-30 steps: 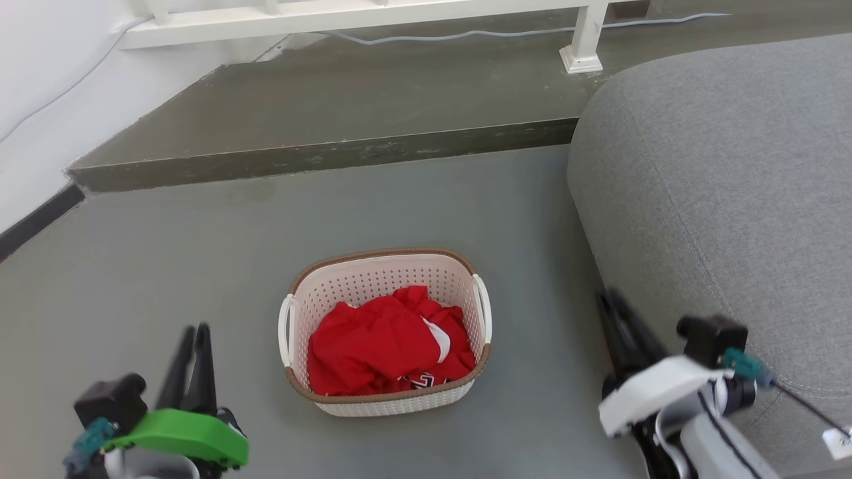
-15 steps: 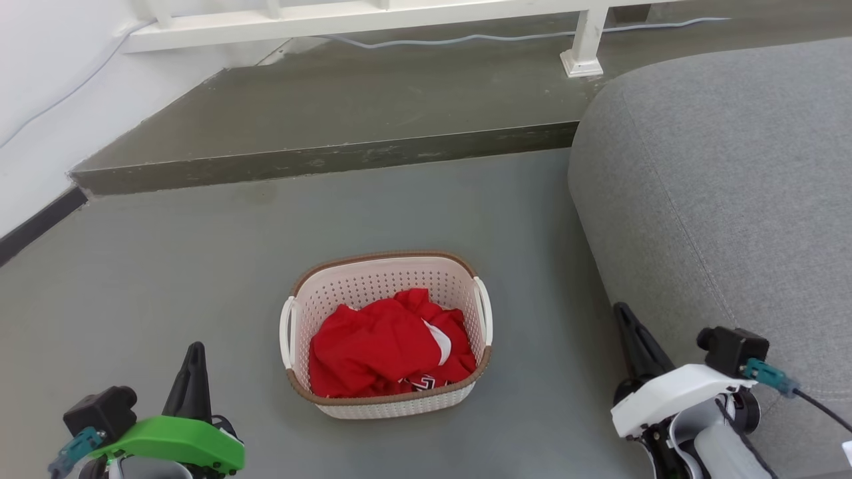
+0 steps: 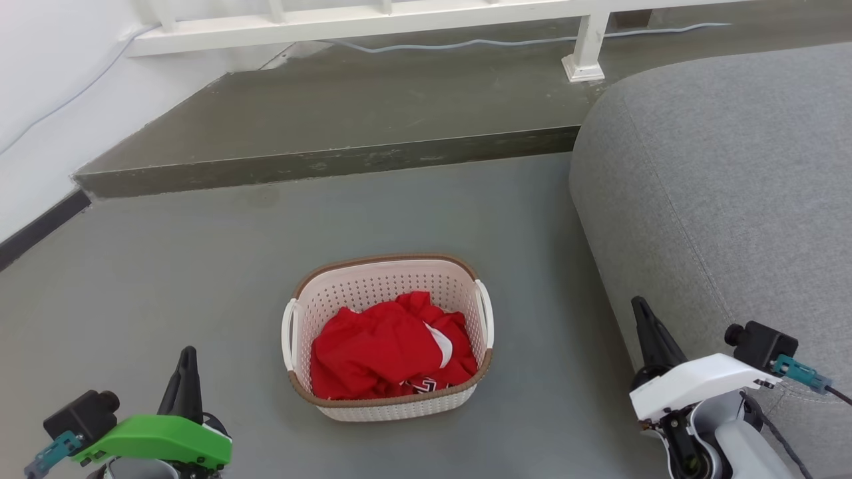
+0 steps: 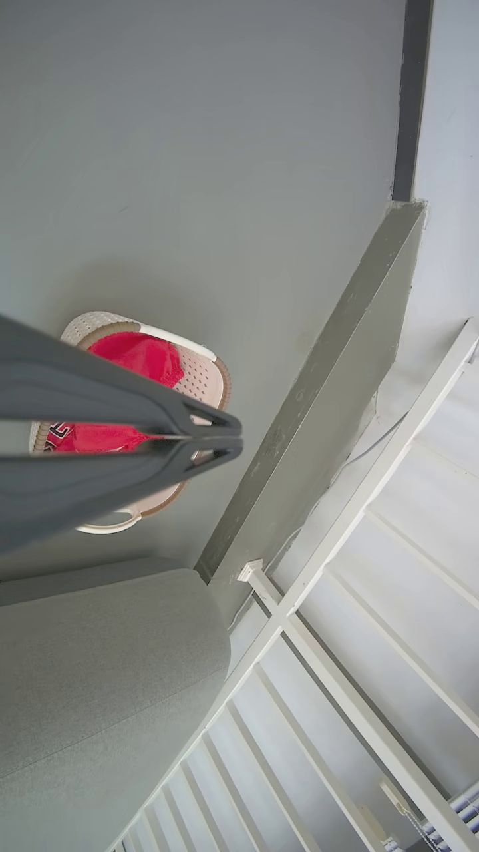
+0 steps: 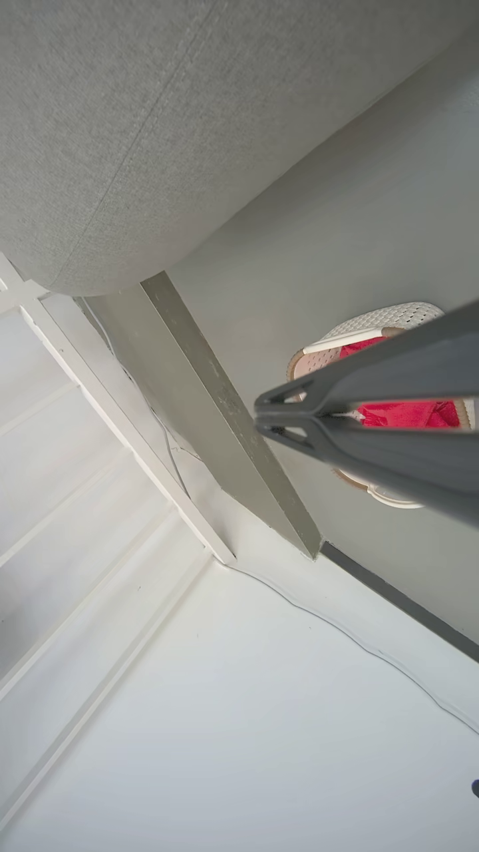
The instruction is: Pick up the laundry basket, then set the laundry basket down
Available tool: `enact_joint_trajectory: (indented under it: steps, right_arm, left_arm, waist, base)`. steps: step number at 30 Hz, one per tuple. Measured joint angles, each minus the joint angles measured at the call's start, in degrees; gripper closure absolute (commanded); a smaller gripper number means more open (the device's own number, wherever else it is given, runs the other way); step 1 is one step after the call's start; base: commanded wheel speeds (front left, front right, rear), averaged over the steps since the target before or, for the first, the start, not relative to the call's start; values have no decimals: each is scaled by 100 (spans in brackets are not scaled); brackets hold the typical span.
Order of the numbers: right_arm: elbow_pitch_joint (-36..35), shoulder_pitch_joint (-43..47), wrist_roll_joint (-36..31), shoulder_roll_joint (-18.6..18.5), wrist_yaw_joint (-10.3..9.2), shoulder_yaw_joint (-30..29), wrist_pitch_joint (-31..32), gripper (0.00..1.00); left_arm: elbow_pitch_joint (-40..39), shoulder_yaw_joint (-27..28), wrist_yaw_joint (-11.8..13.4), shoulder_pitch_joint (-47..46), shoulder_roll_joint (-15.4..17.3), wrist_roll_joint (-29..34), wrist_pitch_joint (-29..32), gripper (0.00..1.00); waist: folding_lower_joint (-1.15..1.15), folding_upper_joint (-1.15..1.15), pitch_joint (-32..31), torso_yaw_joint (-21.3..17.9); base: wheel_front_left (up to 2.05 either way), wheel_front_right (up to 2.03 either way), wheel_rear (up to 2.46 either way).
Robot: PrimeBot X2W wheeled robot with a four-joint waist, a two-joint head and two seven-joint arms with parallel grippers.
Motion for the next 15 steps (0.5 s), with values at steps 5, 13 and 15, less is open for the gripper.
enact_joint_trajectory:
  steps: [5, 13, 15]
  right_arm:
    - [-22, 0, 341, 8, 3, -126, 120, 100]
    - [-51, -1, 803, 10, 55, -300, 252, 100]
    - [-53, -1, 953, 11, 55, -350, 298, 100]
  left_arm:
    - [-3, 53, -1, -3, -2, -332, 104, 100]
    - [-11, 130, -13, -10, -4, -759, 254, 100]
    - [-16, 142, -33, -14, -5, -905, 276, 100]
  waist:
    - [0, 0, -17, 6]
    - [0, 0, -40, 15]
    - [0, 0, -46, 17]
  base:
    - [0, 0, 0]
    - [0, 0, 0]
    - [0, 0, 0]
